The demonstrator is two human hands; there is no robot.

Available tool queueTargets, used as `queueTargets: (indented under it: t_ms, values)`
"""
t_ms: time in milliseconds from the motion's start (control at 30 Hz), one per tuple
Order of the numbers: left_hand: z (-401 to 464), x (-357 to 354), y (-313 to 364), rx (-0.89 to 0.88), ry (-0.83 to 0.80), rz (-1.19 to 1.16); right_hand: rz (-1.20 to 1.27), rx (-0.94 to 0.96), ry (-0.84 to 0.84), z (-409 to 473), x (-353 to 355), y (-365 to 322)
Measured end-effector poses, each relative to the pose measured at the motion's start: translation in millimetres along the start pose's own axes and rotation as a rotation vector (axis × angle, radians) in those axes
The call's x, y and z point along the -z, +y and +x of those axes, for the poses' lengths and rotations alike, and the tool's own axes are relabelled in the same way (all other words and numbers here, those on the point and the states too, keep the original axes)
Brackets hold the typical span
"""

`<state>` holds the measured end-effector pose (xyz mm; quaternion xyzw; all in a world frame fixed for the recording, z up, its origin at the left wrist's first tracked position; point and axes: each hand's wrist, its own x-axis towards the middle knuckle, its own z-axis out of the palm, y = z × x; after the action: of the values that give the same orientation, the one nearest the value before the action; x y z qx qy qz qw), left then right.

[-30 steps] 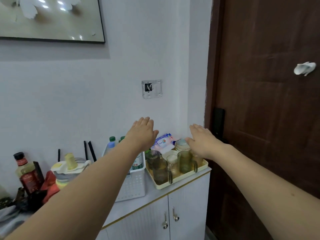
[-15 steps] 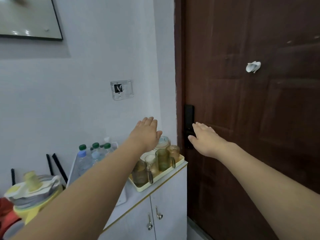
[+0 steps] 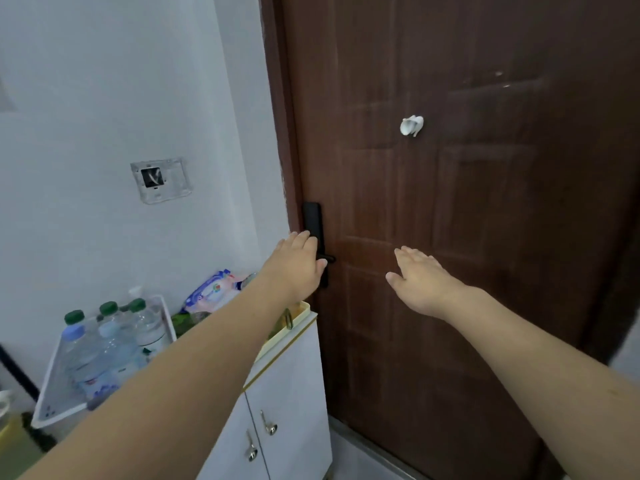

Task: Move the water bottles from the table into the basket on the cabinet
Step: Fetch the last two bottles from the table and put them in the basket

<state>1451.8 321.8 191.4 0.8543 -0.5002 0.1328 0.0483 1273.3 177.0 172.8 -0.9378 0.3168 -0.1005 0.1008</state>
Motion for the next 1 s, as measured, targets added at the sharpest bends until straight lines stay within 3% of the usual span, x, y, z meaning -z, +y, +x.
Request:
queueTargets:
  t_ms: [267, 633, 1000]
  values:
    - [2.6, -8.1, 102.8, -0.074, -0.044, -0.046, -0.009, -0.115, 0.009, -67.2, 22.4, 85.7]
    - [-11.0, -16.0, 259.3, -0.302, -0.095, -0.108, 0.018, -0.344, 0.032, -170.9, 34.1, 194.8]
    - [-21.2, -11.5, 321.7, -0.444, -0.07, -0.123, 0.03, -0.481, 0.044, -230.8, 47.8, 234.3]
